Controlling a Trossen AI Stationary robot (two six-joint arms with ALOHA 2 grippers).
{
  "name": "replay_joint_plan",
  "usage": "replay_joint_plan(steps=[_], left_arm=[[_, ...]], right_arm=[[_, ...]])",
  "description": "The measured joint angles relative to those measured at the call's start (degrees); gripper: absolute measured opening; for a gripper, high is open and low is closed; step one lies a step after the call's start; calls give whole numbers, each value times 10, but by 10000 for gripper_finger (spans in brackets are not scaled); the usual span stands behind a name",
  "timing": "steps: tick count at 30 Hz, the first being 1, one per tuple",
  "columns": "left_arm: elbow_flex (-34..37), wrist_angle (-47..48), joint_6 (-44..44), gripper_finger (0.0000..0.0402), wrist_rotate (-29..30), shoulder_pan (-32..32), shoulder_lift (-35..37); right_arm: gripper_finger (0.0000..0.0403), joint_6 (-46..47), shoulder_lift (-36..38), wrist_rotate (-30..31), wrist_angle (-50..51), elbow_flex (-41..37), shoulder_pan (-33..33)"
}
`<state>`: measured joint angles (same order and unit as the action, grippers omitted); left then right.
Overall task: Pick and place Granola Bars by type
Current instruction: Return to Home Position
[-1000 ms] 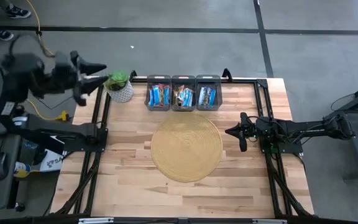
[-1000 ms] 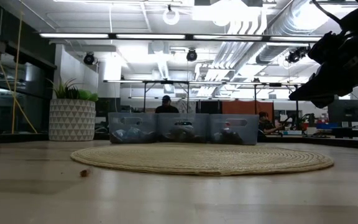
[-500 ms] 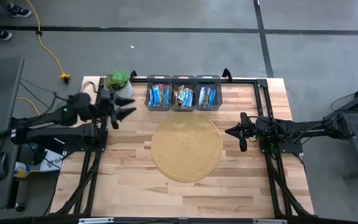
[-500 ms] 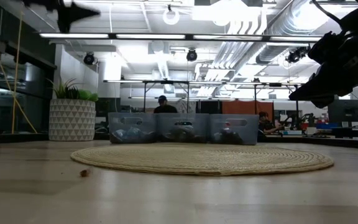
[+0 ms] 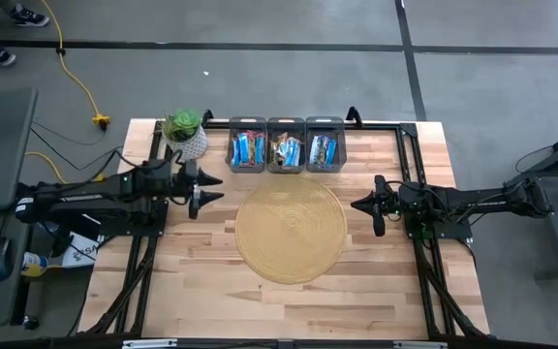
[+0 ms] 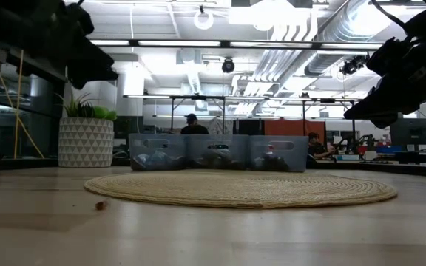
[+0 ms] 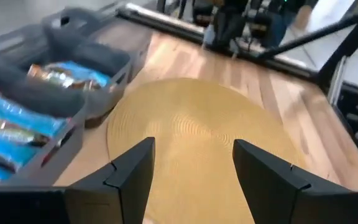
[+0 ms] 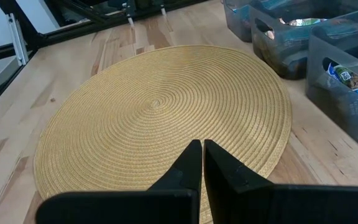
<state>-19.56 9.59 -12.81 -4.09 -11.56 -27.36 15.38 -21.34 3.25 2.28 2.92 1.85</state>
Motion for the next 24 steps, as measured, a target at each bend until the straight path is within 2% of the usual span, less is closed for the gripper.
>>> replay_joint_plan(steps=[2,5,7,8,14,24], left_arm=[[14,-44,-3,214,4,0,-2],[59,-163,-30,214,42,0,18],[88,-236,-20,214,50,0,38],[98,-242,-10,214,48,0,49],[111,-222,53,214,-31,0,108],[111,-127,84,214,-30,0,219]], right_arm=[[0,0,0,0,0,0,0],[0,0,0,0,0,0,0],[0,0,0,0,0,0,0],[0,0,0,0,0,0,0],[0,0,0,0,0,0,0],[0,0,0,0,0,0,0]])
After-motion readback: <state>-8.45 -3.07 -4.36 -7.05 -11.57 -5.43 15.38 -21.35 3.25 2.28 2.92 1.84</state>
